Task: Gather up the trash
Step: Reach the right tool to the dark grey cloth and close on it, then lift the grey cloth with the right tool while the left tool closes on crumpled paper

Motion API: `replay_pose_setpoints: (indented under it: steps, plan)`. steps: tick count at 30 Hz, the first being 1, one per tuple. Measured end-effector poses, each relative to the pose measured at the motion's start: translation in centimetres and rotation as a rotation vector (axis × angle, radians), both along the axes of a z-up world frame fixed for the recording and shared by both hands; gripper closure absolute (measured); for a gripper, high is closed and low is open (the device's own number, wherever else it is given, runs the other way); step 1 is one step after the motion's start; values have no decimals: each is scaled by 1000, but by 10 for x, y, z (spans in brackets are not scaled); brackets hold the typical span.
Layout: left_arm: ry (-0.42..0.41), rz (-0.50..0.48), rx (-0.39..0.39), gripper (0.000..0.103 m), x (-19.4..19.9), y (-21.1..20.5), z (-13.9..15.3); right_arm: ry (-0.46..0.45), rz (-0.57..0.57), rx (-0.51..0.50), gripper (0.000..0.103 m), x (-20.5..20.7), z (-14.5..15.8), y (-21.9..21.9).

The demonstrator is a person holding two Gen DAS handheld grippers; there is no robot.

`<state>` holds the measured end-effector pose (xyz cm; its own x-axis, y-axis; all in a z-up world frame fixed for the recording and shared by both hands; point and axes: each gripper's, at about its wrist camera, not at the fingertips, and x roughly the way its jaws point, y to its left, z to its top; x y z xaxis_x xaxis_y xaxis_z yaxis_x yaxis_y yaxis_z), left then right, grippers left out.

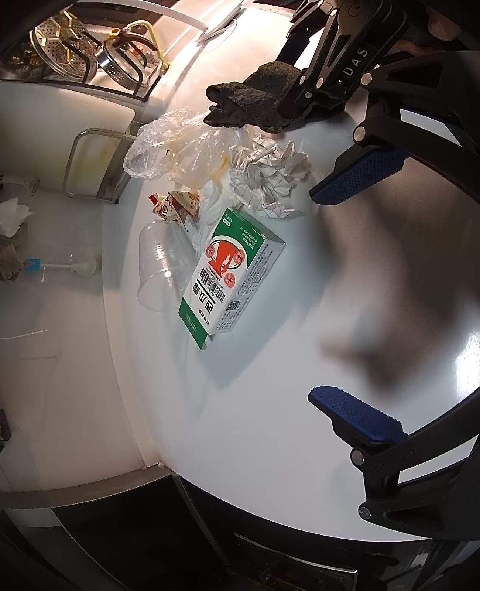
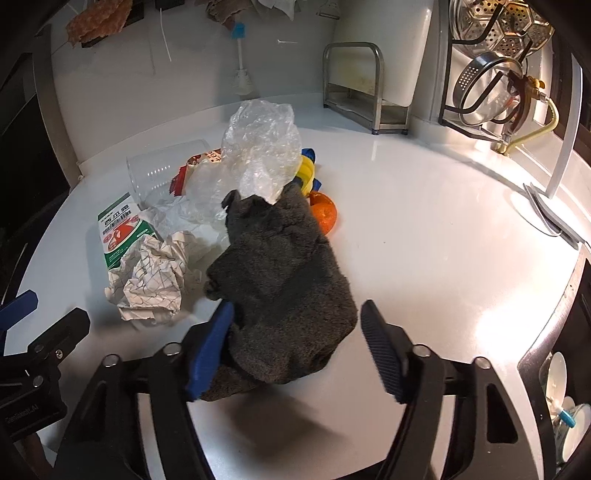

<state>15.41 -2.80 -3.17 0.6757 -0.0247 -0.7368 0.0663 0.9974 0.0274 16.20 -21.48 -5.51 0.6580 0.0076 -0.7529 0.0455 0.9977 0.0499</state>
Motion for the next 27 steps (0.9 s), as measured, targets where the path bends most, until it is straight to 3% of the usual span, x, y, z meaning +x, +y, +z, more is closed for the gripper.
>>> replay_pose_setpoints:
  steps: [4, 13, 27]
  plan:
    - [-2, -9, 2, 6, -2, -4, 1, -8, 17, -15, 51, -4, 3, 2]
    - [-9, -30, 1, 6, -12, -17, 7, -49, 9, 80, 68, -27, 13, -21]
    - [11, -45, -57, 6, -4, -61, 1, -127, -89, 103, 74, -71, 26, -76]
